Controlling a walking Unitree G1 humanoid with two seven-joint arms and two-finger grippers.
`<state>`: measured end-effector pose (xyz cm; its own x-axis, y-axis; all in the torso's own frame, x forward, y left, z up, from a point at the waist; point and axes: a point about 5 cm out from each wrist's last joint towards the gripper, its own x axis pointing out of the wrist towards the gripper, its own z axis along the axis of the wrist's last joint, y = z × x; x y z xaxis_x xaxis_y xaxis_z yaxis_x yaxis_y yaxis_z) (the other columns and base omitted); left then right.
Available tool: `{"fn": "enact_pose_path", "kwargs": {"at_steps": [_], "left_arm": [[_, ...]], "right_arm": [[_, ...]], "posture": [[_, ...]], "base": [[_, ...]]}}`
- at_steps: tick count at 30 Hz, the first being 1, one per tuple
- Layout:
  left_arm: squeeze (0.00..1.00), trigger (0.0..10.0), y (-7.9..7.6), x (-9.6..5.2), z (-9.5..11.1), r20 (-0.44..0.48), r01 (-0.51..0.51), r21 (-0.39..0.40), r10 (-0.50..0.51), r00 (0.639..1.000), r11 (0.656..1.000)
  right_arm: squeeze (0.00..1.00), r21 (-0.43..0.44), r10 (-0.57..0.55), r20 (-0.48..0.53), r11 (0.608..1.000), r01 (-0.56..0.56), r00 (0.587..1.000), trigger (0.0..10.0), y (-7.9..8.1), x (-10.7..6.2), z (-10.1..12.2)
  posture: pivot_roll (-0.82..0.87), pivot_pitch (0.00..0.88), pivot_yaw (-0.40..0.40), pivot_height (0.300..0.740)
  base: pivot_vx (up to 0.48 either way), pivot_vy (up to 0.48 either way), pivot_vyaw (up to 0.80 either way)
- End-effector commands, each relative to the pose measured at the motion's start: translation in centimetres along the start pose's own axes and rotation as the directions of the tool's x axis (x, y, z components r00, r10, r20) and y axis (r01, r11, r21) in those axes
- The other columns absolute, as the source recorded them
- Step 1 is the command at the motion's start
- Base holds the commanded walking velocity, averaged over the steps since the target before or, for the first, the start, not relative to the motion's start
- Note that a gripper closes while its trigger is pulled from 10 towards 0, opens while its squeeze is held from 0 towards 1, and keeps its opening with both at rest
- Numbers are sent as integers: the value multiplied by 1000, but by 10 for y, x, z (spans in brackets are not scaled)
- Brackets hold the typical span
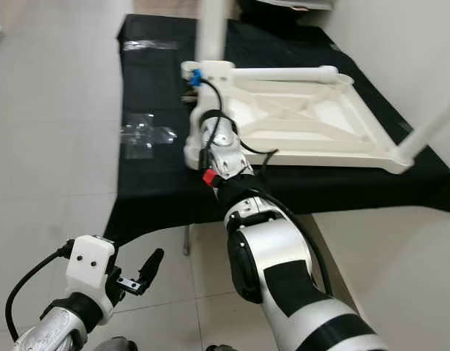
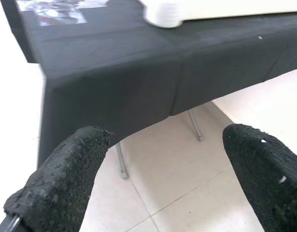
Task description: Building children table
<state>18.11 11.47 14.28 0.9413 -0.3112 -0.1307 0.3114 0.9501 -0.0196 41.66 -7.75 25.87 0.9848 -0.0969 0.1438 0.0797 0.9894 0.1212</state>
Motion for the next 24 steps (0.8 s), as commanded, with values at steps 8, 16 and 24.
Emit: {"fn": "enact_pose_path", "kwargs": {"at_steps": [8,16,24], "left_arm": [[0,10000,-3,-1,-3,-18,17,-7,-17,1000,1000],[0,10000,-3,-1,-3,-20,19,-5,-19,1000,1000],[0,10000,-3,-1,-4,-23,20,-9,-21,1000,1000]], "right_arm": [[0,66,-390,-229,908,414,892,0,-6,-20,-42],[0,71,-461,-272,866,495,845,0,10,-27,-39],[1000,86,-354,-153,925,369,923,10000,20,-22,-20]], "posture": [[167,169,-144,740],[178,170,-145,740],[164,174,-145,740]], "base": [[0,0,0],[0,0,0],[0,0,0]]}}
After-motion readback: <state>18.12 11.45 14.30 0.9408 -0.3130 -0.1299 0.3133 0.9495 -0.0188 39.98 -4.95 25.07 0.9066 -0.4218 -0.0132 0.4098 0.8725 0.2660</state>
